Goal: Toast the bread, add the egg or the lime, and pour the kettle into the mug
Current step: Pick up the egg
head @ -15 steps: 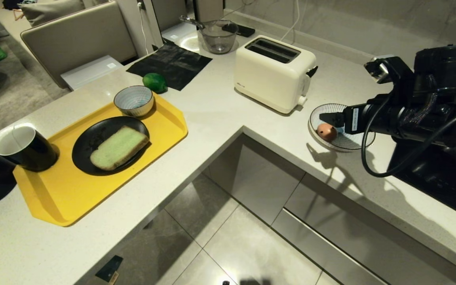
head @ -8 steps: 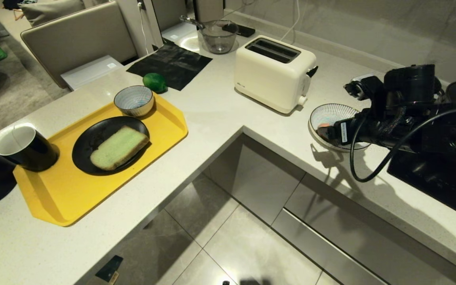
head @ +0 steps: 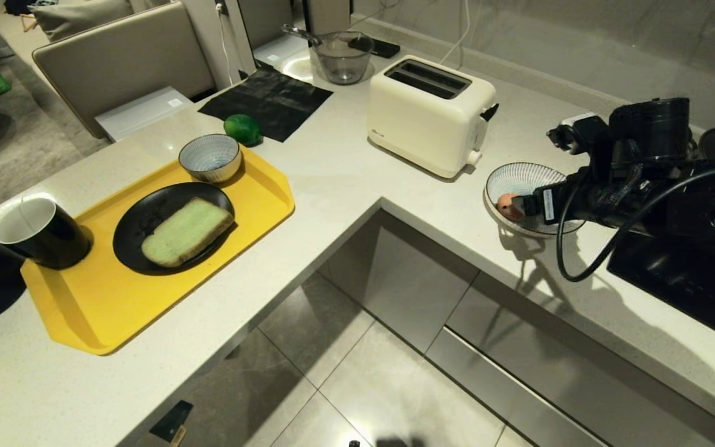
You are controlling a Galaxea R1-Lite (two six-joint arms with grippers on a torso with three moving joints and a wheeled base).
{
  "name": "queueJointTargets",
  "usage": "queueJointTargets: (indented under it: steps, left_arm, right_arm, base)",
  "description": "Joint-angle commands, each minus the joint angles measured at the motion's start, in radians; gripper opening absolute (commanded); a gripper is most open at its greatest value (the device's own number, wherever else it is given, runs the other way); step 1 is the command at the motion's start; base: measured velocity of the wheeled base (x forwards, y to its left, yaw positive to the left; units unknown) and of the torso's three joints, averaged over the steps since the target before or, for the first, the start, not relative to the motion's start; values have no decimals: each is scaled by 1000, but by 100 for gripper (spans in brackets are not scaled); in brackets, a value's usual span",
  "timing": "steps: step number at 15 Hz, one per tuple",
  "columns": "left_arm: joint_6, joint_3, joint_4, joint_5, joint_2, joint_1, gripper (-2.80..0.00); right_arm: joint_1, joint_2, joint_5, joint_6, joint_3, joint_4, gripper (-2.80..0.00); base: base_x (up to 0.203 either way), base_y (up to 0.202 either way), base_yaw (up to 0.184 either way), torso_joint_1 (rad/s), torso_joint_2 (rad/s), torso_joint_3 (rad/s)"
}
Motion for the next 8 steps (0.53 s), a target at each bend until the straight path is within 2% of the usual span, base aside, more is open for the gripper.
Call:
queueJointTargets:
  steps: [1,2,8]
  left_arm:
    - [0,0,0,-1,1,0,-280]
    - [0,0,0,1,1,0,-280]
    - [0,0,0,1,1,0,-280]
  right_arm:
    - [-16,-38,-2,-35,-3,3,0]
    - [-19,-49,0,-60,-12,14,0]
    - [-1,-10,5,-72,-195,161,0]
  base:
    - [0,0,0,0,0,0]
    - [0,0,0,0,0,0]
    - [0,0,0,0,0,0]
